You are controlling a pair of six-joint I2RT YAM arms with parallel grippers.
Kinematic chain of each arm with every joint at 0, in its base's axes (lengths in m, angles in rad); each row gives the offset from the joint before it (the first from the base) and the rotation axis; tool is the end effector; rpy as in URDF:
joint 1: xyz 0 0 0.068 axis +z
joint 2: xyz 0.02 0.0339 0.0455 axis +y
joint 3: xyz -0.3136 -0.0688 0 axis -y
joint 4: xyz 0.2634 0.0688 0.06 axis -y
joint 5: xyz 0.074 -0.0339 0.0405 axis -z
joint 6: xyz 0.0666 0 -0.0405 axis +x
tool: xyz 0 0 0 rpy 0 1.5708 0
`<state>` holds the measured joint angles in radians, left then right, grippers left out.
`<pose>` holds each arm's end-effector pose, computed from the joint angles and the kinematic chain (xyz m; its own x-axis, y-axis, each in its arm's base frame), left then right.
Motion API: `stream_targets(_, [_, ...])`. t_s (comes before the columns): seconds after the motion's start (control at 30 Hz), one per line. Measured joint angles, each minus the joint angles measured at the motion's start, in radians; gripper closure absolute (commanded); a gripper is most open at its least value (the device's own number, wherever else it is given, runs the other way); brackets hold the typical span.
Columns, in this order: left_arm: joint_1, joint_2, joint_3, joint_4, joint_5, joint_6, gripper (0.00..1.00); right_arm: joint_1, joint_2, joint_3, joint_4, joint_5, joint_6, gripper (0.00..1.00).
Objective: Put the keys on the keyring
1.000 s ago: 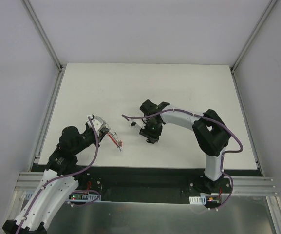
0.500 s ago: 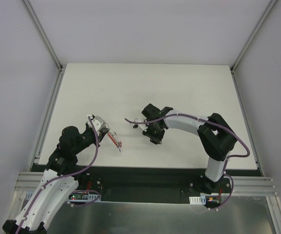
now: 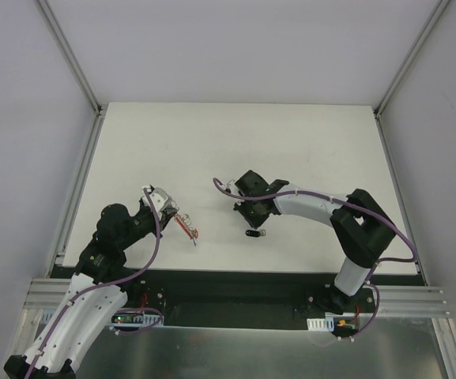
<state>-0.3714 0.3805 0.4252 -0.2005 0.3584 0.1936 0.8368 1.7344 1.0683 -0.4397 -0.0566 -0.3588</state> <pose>0.1071 -0.0668 0.2805 -0.0144 0.1990 -0.9799 0.6782 0.7221 0.1366 0.2506 0.2834 0.1817 -0.2943 -0.8496 -0.4376 -0.9203 0.3755 -0.1101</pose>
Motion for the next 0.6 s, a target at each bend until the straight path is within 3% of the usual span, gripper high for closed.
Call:
stream_targets(0.03, [0.0,0.0,0.0,0.0,0.0,0.0,1.0,0.0,0.0,0.0,0.014,0.008,0.024,0.91])
stream_targets(0.07, [0.0,0.0,0.0,0.0,0.0,0.0,1.0,0.0,0.0,0.0,0.026,0.013,0.042,0.77])
stream_targets(0.17, [0.0,0.0,0.0,0.0,0.0,0.0,1.0,0.0,-0.001,0.0,0.04,0.022,0.062,0.6])
stream_targets(0.37, [0.0,-0.003,0.0,0.0,0.0,-0.003,1.0,-0.005,-0.067,-0.024,0.001,0.05,0.066,0.52])
stream_targets(0.6, [0.0,-0.005,0.0,0.0,0.0,-0.003,1.0,-0.015,-0.163,-0.134,-0.038,0.048,0.134,0.52])
